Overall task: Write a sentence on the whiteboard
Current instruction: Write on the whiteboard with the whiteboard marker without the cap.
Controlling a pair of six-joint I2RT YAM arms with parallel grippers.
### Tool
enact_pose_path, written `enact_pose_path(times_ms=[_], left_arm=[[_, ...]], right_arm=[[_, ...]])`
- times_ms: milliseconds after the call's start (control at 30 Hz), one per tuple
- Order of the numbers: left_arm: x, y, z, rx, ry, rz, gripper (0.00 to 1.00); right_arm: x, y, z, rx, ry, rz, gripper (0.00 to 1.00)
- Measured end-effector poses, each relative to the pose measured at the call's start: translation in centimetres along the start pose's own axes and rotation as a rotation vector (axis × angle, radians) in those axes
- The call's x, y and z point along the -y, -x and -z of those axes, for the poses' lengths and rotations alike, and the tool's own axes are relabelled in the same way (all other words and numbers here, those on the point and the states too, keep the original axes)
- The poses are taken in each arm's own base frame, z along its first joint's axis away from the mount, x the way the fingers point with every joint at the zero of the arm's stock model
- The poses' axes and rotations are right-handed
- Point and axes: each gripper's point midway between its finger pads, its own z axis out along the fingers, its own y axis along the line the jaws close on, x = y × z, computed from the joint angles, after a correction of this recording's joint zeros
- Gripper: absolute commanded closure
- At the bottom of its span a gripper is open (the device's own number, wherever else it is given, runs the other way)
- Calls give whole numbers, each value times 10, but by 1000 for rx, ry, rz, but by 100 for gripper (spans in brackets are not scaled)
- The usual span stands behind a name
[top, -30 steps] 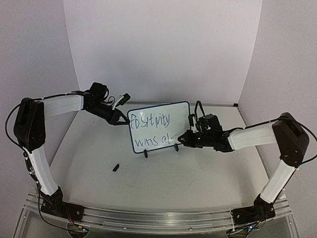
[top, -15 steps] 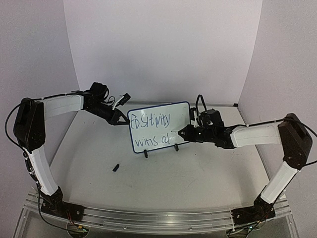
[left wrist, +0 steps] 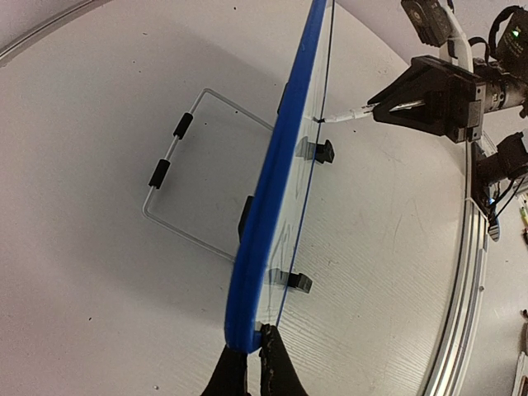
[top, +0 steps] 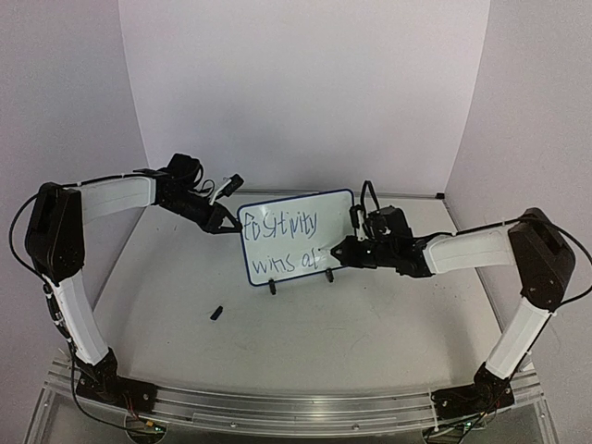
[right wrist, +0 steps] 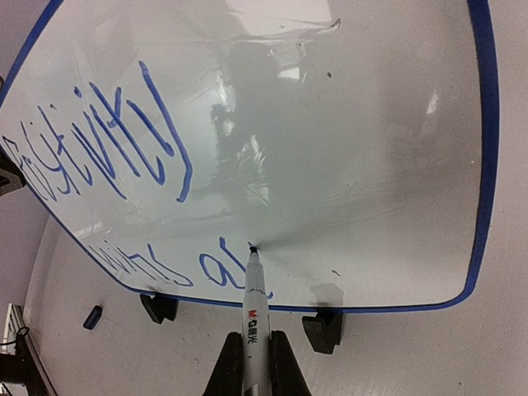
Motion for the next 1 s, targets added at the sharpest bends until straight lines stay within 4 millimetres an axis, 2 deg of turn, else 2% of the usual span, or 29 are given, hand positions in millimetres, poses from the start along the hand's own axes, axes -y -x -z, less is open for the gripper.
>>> enact_pose_path(times_ms=[167,533,1000], left_arm=[[0,0,0,0,0,0,100],[0,0,0,0,0,1,100],[0,0,0,0,0,0,100]], right_arm=[[2,-3,-1,-5,-2,-9,100],[15,-30,-9,-73,-18,-33,100],[19,-28,-5,-64,-47,-37,100]])
